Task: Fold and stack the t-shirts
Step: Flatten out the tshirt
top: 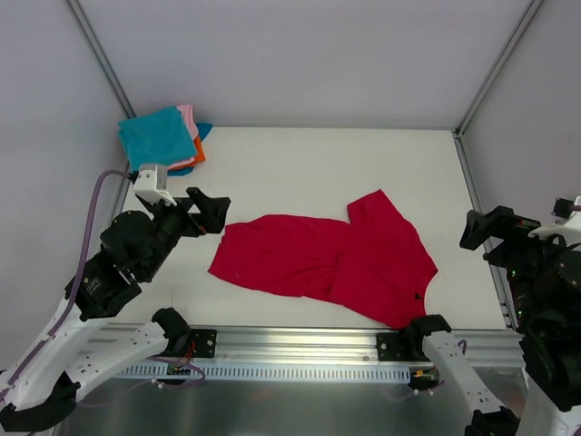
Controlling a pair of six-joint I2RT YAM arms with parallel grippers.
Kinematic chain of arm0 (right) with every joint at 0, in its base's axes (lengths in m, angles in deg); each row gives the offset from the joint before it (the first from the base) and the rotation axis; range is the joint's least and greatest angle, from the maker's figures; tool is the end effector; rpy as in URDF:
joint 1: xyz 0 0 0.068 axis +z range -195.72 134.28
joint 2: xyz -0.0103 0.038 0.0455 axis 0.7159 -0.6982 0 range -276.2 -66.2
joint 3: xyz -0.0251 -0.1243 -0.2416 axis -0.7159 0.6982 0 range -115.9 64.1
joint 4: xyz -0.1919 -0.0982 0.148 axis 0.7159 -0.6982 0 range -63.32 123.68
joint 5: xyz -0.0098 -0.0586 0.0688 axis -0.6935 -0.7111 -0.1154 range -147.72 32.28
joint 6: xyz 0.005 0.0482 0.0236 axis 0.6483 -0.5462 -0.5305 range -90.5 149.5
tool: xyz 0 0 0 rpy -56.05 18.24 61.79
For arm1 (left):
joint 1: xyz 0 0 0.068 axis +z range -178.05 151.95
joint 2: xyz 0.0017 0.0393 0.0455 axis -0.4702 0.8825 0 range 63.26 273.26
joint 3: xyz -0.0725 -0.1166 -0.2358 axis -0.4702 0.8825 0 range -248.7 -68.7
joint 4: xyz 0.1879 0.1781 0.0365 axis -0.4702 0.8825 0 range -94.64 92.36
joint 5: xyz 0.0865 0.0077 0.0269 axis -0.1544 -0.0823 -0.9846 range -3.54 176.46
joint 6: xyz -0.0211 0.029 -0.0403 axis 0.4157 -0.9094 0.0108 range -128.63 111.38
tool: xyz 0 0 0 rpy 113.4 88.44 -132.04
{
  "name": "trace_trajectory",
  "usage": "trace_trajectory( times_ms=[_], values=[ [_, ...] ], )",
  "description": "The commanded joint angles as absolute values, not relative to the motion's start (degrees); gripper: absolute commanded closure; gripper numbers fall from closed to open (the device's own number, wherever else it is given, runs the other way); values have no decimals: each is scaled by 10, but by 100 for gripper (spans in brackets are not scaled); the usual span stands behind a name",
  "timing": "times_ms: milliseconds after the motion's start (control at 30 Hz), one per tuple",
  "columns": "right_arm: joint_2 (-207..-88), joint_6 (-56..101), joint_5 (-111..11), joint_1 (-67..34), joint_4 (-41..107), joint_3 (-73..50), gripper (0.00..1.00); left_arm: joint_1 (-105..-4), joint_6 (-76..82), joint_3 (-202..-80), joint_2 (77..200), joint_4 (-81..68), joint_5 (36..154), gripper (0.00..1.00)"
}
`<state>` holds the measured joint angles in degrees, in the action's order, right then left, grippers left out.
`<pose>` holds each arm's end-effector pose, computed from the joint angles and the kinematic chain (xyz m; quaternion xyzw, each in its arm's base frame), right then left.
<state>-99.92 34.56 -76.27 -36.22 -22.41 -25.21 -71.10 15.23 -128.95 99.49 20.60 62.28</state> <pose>-0.0011 -0.0117 0.4953 0.0237 0.7096 -0.0875 0.6988 0.0924 -0.0663 0.4218 -0.0280 0.7134 -0.2522 0.6532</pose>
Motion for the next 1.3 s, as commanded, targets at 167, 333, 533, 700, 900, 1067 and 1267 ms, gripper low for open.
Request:
trace_trajectory(
  times_ms=[167, 333, 533, 700, 900, 1067, 1267],
  values=[
    [-1100, 343, -714, -365, -223, -247, 1, -709, 190, -1271, 997, 223, 636, 1],
    [-1234, 334, -607, -367, -176, -190, 1, -709, 227, -1259, 1060, 220, 678, 1],
    [-1424, 304, -497, -387, -89, -159, 0, -709, 279, -1198, 1060, 160, 742, 1],
    [-1547, 297, -474, -392, -79, -214, 2, -710, 286, -1169, 1025, 171, 748, 1],
    [-1658, 297, -472, -400, -67, -267, 3, -710, 295, -1145, 998, 176, 758, 1],
    [-1729, 297, -473, -413, -68, -308, 3, -710, 307, -1122, 987, 172, 773, 1],
    [-1806, 279, -452, -434, -67, -327, 4, -710, 307, -1115, 970, 186, 777, 1]
  ],
)
